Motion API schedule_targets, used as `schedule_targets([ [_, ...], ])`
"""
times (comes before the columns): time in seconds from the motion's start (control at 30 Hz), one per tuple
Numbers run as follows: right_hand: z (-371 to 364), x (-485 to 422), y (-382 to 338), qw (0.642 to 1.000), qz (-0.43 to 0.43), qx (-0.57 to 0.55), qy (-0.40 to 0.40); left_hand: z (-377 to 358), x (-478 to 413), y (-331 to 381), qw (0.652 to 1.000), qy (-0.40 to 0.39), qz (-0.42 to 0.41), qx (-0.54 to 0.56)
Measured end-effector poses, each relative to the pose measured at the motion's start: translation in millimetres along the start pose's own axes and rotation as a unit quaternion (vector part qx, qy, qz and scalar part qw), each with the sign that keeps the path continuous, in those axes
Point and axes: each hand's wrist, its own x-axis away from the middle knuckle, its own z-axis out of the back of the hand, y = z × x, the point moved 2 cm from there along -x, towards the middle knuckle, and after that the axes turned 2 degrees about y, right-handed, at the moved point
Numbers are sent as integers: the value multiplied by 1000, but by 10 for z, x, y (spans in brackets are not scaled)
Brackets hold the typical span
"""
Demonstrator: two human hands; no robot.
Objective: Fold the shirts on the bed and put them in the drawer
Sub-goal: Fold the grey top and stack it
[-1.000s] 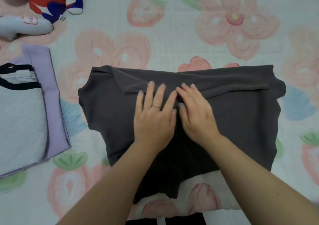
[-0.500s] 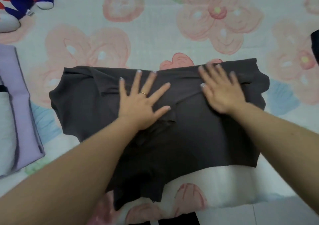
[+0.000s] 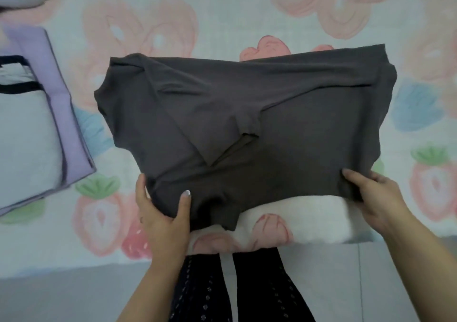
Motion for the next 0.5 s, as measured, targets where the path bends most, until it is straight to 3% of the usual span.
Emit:
schedule_targets([
  [0.07, 43, 69, -22, 999, -12, -39, -26, 29, 94, 67, 996, -61, -17, 67],
  [0.13, 107, 107, -80, 999, 0, -25, -21, 53, 100, 144, 993, -105, -39, 49],
  [0.23, 178, 157, -333, 998, -2, -60, -14, 108, -94, 349, 986, -132, 18, 97],
  [0.3, 167, 143, -591, 992, -4, -124, -2, 76, -358, 549, 966, -120, 128, 191],
  [0.4, 0, 121, -964, 978, -21, -208, -26, -100, -760, 909, 891, -80, 253, 369],
  [0.47, -130, 79, -1093, 974, -34, -217, -52, -187, -887, 1058, 862, -47, 266, 428],
  [0.5, -180, 63, -1131, 977, -39, -203, -52, -199, -899, 1081, 880, -37, 247, 404],
])
